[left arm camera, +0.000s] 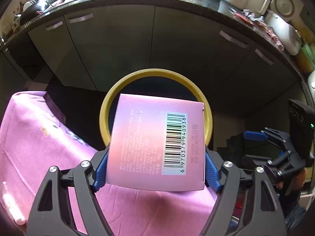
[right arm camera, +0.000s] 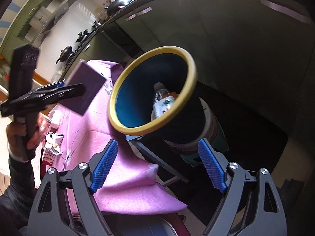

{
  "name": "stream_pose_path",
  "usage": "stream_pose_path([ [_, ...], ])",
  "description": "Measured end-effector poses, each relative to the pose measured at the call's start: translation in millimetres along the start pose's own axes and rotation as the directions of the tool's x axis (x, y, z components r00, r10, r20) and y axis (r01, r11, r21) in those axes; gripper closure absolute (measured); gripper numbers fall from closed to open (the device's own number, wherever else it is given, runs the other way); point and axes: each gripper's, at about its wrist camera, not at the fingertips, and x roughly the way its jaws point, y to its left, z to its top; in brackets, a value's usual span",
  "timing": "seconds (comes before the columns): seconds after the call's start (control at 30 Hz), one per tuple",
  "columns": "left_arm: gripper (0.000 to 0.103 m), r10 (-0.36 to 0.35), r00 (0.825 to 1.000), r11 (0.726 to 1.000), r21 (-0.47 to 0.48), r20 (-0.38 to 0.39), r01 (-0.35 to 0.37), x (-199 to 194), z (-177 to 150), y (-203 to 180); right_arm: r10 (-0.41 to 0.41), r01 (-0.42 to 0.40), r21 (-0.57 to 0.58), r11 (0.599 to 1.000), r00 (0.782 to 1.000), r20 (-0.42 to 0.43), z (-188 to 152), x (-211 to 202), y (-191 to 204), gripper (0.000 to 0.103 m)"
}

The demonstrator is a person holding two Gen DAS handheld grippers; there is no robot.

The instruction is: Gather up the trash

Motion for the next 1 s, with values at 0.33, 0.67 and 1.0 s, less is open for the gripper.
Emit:
stream_pose_path([
  [0.33,0.015,0.001,1.000,1.000,-0.003,-0.014,-0.001,23.7,7.6,0.8,-0.001,0.001,0.024,1.000,1.000,-0.007,-2.0,2.2,-9.5,0.020],
  [0.67,0.011,-0.013,0.981,0.994,-0.106,0.195,0.034,-84.9,-79.3,30.5,0.008,-0.011,-0.056,0.998,0.999,-0.046,0.1,15.5,31.8,0.020],
  [1.0,0.011,0.150,0.928,0.951,-0.307,0.342,-0.040,-174.9,-213.8,107.0,-0.023,-0.002,-0.219,0.976,0.993,-0.113,10.9,43.8,115.8,0.020],
])
